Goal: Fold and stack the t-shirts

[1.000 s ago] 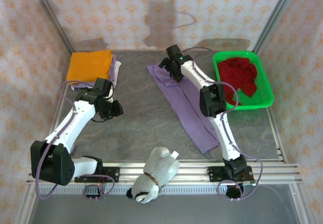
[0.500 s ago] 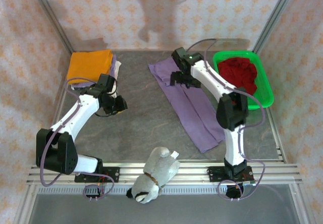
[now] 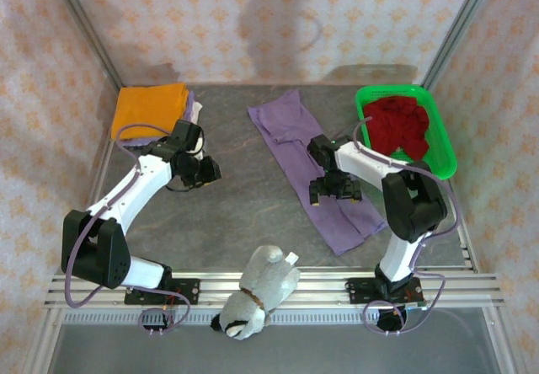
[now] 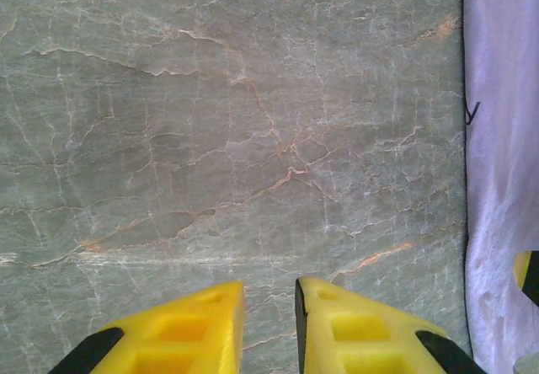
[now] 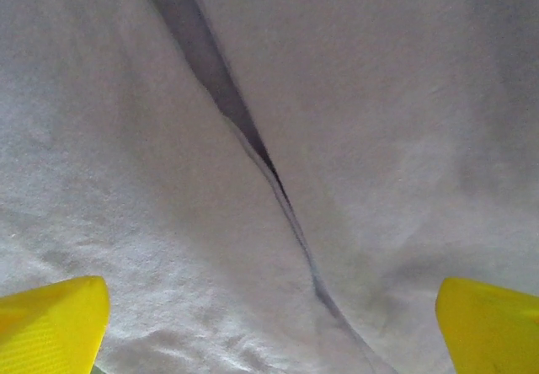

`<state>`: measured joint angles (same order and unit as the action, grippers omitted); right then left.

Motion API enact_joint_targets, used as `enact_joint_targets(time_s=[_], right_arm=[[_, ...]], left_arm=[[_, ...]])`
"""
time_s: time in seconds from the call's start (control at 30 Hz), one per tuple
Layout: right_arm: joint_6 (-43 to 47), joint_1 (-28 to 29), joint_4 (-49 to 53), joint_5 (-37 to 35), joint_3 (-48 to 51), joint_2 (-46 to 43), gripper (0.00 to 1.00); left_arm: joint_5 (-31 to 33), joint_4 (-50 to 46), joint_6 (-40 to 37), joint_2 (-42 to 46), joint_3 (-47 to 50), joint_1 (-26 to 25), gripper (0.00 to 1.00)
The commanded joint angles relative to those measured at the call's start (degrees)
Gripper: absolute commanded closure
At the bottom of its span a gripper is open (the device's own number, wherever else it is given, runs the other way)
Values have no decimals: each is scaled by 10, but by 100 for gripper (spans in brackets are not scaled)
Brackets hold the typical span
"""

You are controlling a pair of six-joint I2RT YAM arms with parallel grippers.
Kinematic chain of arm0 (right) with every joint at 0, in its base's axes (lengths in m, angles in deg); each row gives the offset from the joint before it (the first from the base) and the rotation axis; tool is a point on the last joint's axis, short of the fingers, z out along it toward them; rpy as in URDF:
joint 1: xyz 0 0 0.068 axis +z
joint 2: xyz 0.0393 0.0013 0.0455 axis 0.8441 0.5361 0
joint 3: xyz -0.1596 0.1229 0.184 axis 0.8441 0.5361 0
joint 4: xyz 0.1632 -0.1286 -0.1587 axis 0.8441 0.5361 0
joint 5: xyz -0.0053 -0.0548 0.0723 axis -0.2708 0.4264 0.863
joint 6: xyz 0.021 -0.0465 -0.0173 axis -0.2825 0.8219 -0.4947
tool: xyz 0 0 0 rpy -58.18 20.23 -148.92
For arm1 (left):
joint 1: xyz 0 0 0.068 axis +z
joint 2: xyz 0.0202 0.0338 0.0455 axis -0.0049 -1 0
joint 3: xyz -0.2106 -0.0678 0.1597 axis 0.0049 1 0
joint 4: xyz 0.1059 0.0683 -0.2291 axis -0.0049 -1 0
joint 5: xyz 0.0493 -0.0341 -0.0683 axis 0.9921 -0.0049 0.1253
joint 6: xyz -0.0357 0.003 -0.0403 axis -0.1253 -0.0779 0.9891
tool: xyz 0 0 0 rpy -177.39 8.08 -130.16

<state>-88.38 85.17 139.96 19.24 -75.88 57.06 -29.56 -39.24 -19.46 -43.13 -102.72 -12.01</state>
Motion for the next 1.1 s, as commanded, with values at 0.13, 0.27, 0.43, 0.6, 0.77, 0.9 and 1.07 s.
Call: enact_joint_targets(time_s=[0.13, 0.27, 0.43, 0.6, 0.77, 0.9, 1.07], right_arm=[[-49, 1, -85, 35, 38, 17, 1], [-70, 9, -84, 26, 33, 46, 0], [-118, 37, -77, 36, -2, 85, 0], [-190, 84, -71, 51, -75, 142, 0], [-237, 141, -46, 61, -180, 211, 1], [-270, 170, -31, 56, -258, 249, 0], [-300, 181, -55, 67, -284, 217, 1]], left_arm=[[18, 0, 8, 12, 9, -3, 75], [19, -1, 7, 17, 14, -3, 75], [20, 0, 2, 19, 20, -3, 75], [26, -10, -5, 16, 19, -2, 74], [14, -12, -16, 10, 20, -3, 74], [5, -13, -20, 12, 29, -3, 73], [-3, -11, -20, 23, 45, -6, 73]])
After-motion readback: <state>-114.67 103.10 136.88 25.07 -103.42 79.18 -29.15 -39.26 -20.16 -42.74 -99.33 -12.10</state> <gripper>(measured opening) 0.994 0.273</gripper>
